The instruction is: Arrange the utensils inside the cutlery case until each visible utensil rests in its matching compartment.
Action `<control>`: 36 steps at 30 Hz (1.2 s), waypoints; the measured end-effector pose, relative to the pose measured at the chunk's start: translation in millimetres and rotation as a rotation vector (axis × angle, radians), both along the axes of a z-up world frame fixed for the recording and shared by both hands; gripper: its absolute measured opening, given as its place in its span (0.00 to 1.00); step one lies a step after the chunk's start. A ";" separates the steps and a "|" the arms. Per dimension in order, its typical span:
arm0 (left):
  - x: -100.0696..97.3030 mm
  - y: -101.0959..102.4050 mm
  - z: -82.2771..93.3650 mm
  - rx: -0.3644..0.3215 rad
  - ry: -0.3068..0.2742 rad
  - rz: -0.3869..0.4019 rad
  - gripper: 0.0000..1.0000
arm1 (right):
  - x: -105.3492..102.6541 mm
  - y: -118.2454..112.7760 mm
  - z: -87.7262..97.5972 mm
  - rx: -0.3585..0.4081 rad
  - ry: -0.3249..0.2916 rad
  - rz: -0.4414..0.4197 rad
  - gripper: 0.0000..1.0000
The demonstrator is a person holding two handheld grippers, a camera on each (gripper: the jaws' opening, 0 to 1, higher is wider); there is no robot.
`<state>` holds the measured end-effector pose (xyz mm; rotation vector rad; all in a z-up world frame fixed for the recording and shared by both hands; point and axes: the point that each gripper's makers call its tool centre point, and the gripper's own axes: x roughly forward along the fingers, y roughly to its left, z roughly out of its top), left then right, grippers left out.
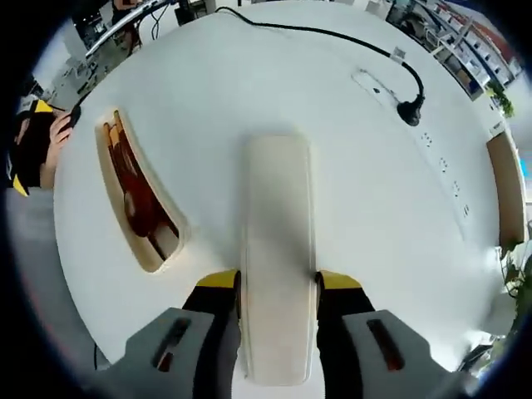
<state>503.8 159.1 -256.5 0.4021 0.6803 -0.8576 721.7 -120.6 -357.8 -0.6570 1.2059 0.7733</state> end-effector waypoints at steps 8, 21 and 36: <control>-2.7 -8.1 3.4 -0.018 -0.004 -0.030 0.77 | -34.0 -16.9 0.3 0.058 -0.002 -0.198 0.33; -3.6 -26.8 5.6 -0.074 -0.007 -0.061 0.77 | -109.6 -42.0 15.7 0.053 -0.008 -0.216 0.33; -18.9 -26.7 -7.4 -0.071 0.018 -0.066 0.76 | -102.5 52.7 72.7 0.098 -0.071 0.190 0.33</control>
